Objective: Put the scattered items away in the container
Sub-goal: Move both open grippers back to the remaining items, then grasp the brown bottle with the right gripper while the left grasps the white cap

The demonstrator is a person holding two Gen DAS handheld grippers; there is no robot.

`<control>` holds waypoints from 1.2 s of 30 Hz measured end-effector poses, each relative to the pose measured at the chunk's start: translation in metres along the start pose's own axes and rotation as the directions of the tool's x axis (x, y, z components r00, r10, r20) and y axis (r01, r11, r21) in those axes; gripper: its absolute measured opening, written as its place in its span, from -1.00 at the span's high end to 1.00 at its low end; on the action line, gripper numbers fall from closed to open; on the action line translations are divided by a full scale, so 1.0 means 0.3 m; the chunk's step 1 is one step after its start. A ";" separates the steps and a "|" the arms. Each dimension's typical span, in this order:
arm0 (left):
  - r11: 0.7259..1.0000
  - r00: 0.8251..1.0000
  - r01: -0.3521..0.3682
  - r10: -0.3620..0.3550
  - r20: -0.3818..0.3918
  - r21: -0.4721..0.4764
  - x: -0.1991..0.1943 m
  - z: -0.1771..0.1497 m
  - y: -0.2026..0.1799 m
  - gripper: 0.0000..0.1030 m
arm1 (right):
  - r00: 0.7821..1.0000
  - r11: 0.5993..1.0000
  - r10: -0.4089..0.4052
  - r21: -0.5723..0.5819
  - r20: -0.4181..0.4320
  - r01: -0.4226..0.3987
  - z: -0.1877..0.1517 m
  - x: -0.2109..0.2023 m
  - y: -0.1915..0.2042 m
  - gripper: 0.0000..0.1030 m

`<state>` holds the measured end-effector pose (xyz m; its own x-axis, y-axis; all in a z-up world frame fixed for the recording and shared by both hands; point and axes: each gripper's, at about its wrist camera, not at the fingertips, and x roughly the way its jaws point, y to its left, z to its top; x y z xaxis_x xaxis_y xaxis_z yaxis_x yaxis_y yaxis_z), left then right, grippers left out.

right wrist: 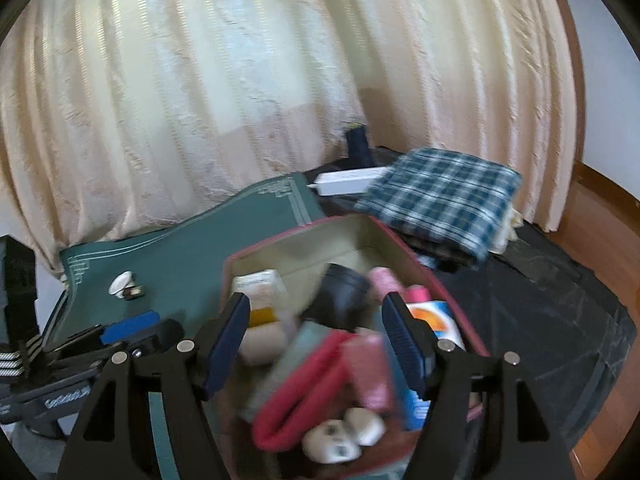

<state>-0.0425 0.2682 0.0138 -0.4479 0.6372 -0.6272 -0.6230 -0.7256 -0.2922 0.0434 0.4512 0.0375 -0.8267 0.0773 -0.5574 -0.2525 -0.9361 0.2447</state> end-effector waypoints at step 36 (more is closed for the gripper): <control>0.776 0.910 -0.340 0.414 0.023 -0.531 -0.317 -0.105 1.228 -0.17 | 0.934 0.952 0.045 -0.269 -0.354 -0.148 -0.163 0.892 1.108 -0.46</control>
<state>-0.2092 -0.0678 -0.0570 -0.6802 0.2849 -0.6754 0.0097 -0.9178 -0.3969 -0.2371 0.1439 -0.0691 -0.6056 -0.0909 -0.7905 0.0171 -0.9947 0.1013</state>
